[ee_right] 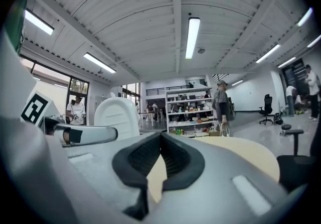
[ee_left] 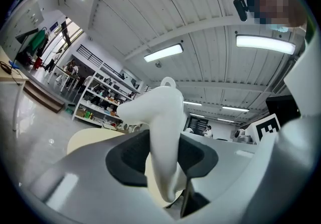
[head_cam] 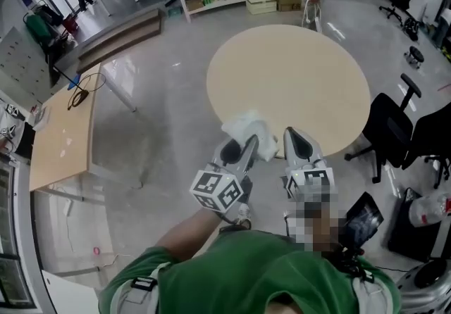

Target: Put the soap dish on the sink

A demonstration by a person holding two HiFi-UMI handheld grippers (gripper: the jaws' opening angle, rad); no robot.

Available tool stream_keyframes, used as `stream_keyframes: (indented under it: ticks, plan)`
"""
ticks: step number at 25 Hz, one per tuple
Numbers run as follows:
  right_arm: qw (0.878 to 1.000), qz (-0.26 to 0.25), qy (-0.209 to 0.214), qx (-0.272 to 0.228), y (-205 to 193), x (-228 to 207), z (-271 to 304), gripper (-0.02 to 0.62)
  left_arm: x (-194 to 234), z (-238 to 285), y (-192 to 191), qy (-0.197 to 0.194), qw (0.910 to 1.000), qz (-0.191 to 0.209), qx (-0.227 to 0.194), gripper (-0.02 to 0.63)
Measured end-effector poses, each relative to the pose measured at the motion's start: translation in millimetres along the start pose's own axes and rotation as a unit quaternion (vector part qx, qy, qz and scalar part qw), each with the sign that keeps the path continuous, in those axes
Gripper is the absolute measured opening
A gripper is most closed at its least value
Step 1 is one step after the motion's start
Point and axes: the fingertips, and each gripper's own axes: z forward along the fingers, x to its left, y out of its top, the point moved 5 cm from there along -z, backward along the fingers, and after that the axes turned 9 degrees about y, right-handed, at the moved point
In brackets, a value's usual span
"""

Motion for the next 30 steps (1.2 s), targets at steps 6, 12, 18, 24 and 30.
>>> stream_keyframes:
  ticks: [6, 12, 18, 24, 30]
  plan:
    - [1.000, -0.007, -0.026, 0.001, 5, -14, 43, 0.002, 33, 41, 10, -0.023, 0.9997, -0.006, 0.005, 0.150]
    - [0.998, -0.011, -0.057, -0.002, 11, -20, 69, 0.002, 58, 69, 18, -0.048, 0.9987, -0.011, 0.012, 0.150]
    - [0.997, -0.013, -0.082, 0.003, 10, -36, 78, 0.002, 67, 93, 12, -0.063, 0.9975, -0.024, 0.024, 0.150]
    - [0.995, -0.007, -0.096, 0.008, 3, -67, 80, 0.002, 61, 124, -5, -0.068, 0.9963, -0.029, 0.042, 0.150]
    - [0.996, 0.001, -0.091, 0.010, 1, -109, 97, 0.002, 61, 167, -21, -0.053, 0.9961, -0.033, 0.063, 0.150]
